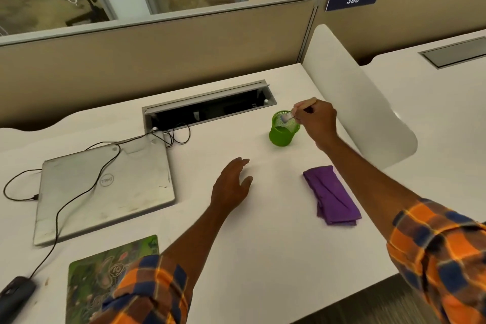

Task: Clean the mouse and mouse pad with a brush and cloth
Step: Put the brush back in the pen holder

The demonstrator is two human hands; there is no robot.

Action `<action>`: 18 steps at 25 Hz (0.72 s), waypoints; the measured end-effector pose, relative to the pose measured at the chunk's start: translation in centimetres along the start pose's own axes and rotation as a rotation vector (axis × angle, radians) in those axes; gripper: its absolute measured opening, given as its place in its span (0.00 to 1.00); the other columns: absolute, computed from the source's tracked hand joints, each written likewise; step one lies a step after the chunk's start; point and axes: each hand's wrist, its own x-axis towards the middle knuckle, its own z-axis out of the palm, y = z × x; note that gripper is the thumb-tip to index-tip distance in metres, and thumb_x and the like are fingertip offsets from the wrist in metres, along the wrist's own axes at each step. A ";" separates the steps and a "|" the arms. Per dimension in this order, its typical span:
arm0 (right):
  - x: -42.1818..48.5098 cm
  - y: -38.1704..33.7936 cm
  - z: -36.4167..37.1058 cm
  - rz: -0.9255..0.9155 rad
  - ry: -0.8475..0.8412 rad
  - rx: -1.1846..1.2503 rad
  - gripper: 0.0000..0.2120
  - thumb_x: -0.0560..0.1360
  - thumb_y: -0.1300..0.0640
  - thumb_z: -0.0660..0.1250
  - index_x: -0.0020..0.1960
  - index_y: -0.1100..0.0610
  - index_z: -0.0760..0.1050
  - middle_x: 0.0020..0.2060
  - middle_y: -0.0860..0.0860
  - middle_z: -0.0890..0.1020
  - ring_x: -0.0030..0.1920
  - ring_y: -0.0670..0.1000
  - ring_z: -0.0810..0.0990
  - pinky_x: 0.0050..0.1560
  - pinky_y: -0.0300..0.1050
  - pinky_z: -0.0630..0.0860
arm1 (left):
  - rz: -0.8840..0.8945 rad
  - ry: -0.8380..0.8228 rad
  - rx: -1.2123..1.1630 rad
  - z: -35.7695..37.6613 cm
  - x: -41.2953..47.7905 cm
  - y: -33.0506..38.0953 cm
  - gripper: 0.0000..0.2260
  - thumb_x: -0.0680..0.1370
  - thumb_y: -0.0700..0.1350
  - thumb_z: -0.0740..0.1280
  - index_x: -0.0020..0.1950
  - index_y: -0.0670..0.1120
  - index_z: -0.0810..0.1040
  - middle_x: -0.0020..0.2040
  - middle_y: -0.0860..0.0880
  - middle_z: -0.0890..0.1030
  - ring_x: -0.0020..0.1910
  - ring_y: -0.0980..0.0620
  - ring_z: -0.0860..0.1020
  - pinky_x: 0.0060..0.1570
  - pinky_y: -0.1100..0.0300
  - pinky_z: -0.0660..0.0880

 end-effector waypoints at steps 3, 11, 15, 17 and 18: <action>2.3 0.2 0.6 -0.088 -0.118 -0.216 0.07 0.74 0.66 0.74 0.49 0.60 0.89 0.48 0.55 0.90 0.48 0.55 0.87 0.51 0.51 0.86 | -0.019 -0.038 0.070 0.6 1.0 -0.1 0.25 0.84 0.49 0.69 0.81 0.52 0.70 0.83 0.52 0.68 0.83 0.53 0.63 0.81 0.53 0.63; 5.1 -0.2 4.0 -0.220 -0.462 -0.771 0.11 0.80 0.60 0.71 0.49 0.69 0.84 0.46 0.64 0.86 0.50 0.63 0.86 0.47 0.51 0.78 | -0.018 -0.022 0.110 1.6 1.0 -0.9 0.24 0.83 0.50 0.70 0.79 0.50 0.72 0.82 0.52 0.68 0.82 0.51 0.65 0.79 0.51 0.67; 5.4 -0.2 4.9 -0.169 -0.515 -0.857 0.12 0.81 0.58 0.69 0.50 0.69 0.83 0.42 0.61 0.83 0.49 0.62 0.85 0.45 0.48 0.74 | -0.015 -0.020 0.109 1.6 0.9 -1.1 0.24 0.83 0.52 0.70 0.79 0.50 0.73 0.82 0.52 0.68 0.82 0.51 0.65 0.79 0.51 0.67; 5.5 -0.3 5.0 -0.154 -0.521 -0.864 0.12 0.81 0.59 0.70 0.51 0.69 0.84 0.42 0.61 0.83 0.45 0.59 0.83 0.45 0.47 0.74 | -0.011 -0.022 0.111 1.5 1.0 -1.0 0.24 0.83 0.53 0.70 0.79 0.51 0.73 0.82 0.52 0.68 0.82 0.51 0.65 0.79 0.51 0.67; 5.5 -0.3 4.9 -0.152 -0.520 -0.866 0.11 0.80 0.60 0.71 0.51 0.69 0.85 0.44 0.62 0.85 0.45 0.58 0.82 0.46 0.48 0.76 | -0.008 -0.022 0.110 1.4 0.9 -1.0 0.24 0.83 0.53 0.70 0.79 0.51 0.73 0.82 0.52 0.68 0.82 0.52 0.65 0.79 0.51 0.67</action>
